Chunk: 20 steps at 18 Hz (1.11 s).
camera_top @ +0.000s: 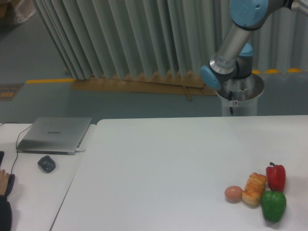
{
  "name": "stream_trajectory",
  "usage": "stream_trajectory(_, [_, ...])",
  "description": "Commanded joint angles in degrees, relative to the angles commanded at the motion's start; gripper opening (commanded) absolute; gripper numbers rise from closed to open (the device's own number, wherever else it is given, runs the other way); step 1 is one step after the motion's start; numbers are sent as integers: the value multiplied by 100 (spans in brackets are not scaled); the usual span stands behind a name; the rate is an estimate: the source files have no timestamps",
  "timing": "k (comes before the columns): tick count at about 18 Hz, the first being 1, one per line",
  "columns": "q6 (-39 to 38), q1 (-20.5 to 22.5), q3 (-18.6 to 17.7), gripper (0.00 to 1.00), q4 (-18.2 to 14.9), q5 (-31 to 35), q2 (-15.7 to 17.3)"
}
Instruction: Place the yellow pepper on the table
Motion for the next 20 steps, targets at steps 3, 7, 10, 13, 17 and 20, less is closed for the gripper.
stream_trajectory(3, [-282,-79,62,100,17,9,-79])
stream_trajectory(7, [-282,-88,97,100,35,9,-229])
stream_trajectory(10, [-283,-88,106,100,35,0,-299])
stream_trajectory(13, [-265,-71,97,100,44,0,-404])
stream_trajectory(17, [-265,-53,106,100,79,0,-457])
stream_trajectory(20, [-265,-53,97,100,79,0,-475])
